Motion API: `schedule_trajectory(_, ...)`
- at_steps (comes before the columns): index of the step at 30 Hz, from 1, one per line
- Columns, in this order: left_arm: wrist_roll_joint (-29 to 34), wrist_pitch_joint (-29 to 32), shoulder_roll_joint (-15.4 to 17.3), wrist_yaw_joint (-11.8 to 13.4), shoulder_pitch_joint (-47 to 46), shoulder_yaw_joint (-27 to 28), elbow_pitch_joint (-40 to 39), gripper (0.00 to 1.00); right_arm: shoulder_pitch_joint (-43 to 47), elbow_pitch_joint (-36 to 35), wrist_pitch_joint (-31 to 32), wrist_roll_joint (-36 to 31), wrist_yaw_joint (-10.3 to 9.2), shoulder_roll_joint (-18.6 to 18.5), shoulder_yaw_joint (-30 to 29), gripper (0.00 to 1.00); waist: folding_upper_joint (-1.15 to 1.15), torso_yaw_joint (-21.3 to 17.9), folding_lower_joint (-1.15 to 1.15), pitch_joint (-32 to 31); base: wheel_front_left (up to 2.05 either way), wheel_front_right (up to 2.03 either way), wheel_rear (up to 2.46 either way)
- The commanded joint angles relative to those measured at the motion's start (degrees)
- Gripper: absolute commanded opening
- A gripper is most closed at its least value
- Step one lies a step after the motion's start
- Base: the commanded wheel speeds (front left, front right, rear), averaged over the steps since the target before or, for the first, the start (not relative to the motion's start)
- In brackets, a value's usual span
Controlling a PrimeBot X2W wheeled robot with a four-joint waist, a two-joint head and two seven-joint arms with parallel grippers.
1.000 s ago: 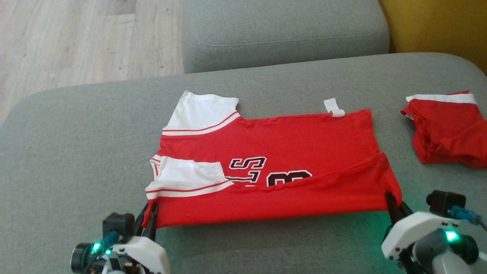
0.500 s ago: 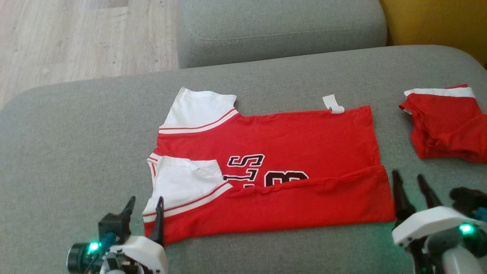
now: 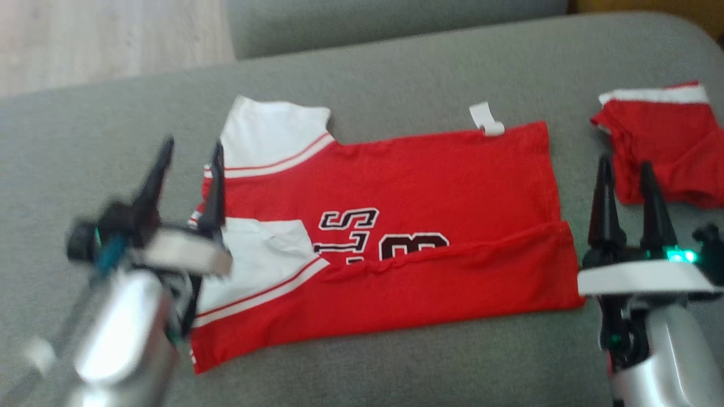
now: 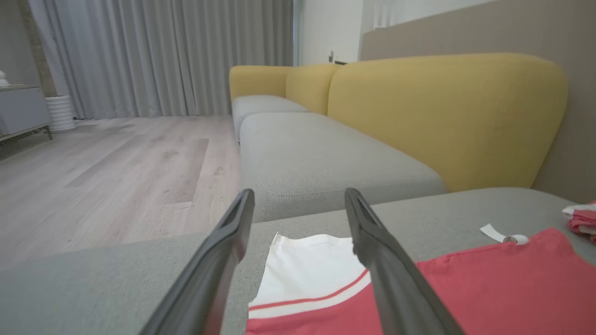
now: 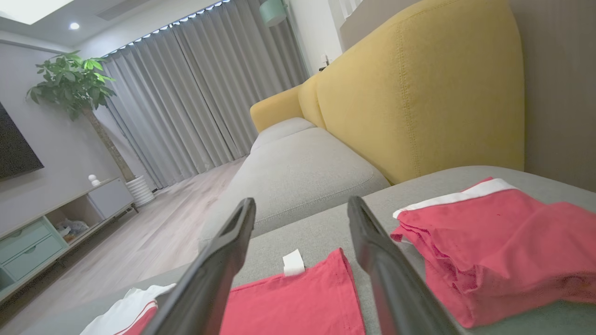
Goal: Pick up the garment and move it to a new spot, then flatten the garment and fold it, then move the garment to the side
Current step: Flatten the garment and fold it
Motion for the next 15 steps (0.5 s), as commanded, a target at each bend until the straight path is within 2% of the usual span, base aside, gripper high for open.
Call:
schedule_trajectory(1,0.21,3.24,3.5,-2.12,-7.36,1.73,0.41,1.0,-3.88,-2.04,-1.11,0.25,-0.04,-0.39,2.28,1.0,0.0,-2.4,-0.01,4.22,0.0,0.0,0.0)
schedule_trajectory(4,0.65,9.12,6.73,-5.66,-15.1,0.79,5.01,1.0,-6.13,-2.1,-1.91,0.67,-0.04,-0.39,2.87,1.0,0.0,-4.08,-0.01,7.5,0.0,0.0,0.0)
schedule_trajectory(7,1.43,12.84,8.82,-7.69,-22.39,-0.21,10.47,1.0,-7.86,-2.05,-2.42,1.25,-0.04,-0.39,3.2,1.0,0.0,-5.36,-0.01,10.25,0.0,0.0,0.0)
schedule_trajectory(8,1.43,12.84,8.82,-7.69,-22.39,-0.21,10.47,1.0,-7.86,-2.05,-2.42,1.25,-0.04,-0.39,3.2,1.0,0.0,-5.36,-0.01,10.25,0.0,0.0,0.0)
schedule_trajectory(15,0.27,23.74,11.08,-10.09,-33.46,-3.02,24.57,1.0,-10.15,-1.75,-2.91,2.97,-0.04,-0.39,5.99,1.0,0.0,-8.39,-0.01,14.31,0.0,0.0,0.0)
